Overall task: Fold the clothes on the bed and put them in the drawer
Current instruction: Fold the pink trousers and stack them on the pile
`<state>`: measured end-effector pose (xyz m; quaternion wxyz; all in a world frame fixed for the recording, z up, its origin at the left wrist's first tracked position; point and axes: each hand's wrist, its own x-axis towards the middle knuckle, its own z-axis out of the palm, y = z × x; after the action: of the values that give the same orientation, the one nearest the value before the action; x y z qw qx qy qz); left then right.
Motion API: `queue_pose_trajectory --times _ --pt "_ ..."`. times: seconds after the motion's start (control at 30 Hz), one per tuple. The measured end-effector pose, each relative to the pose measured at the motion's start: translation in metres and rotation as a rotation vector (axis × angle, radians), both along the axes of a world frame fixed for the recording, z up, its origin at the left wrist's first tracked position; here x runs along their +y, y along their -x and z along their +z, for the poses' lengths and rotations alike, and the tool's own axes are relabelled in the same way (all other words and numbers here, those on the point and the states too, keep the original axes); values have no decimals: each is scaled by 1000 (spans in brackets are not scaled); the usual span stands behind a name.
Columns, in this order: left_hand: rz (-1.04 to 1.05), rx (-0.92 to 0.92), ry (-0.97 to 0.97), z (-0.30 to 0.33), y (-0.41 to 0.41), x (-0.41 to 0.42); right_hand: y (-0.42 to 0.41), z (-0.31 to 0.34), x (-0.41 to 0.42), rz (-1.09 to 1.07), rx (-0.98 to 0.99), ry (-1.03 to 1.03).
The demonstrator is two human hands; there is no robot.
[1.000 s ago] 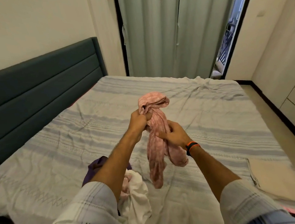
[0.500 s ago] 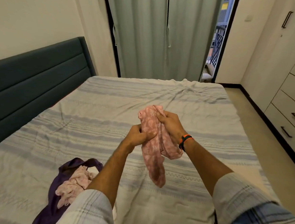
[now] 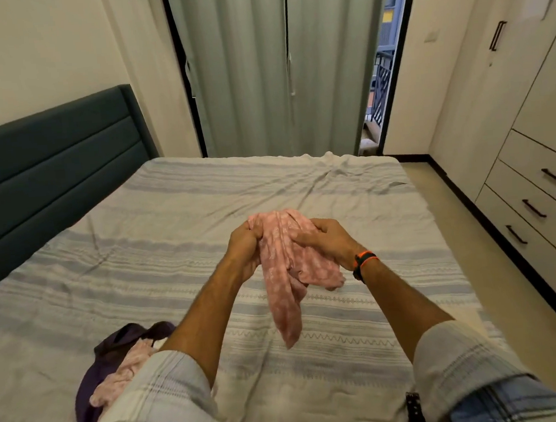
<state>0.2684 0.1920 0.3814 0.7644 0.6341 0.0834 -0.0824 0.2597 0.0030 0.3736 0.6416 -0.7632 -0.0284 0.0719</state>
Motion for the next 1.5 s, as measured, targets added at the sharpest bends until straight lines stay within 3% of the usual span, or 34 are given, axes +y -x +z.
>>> queue_pose_trajectory --times 0.13,0.37,0.47,0.63,0.8,1.0,1.13,1.33,1.5 --pt "38 22 -48 2 -7 5 -7 -3 10 -99 -67 20" --pt "68 52 -439 -11 -18 29 -29 -13 34 -335 -36 -210" --pt "75 -101 -499 -16 -16 36 -31 -7 47 -355 29 -325" --pt "-217 -404 -629 -17 -12 33 -38 4 63 -338 131 -507" --pt "73 -430 -681 -11 -17 22 -45 8 67 -293 130 -519" --pt "183 -354 -693 -11 -32 17 -44 8 49 -117 97 -258" --pt "172 -328 -749 -8 -30 10 -39 5 45 -58 77 -295" --pt "106 -262 -718 -10 -35 14 -40 5 44 -252 76 -312" --pt "232 -313 -708 -16 -28 21 -43 5 47 -283 108 -422"
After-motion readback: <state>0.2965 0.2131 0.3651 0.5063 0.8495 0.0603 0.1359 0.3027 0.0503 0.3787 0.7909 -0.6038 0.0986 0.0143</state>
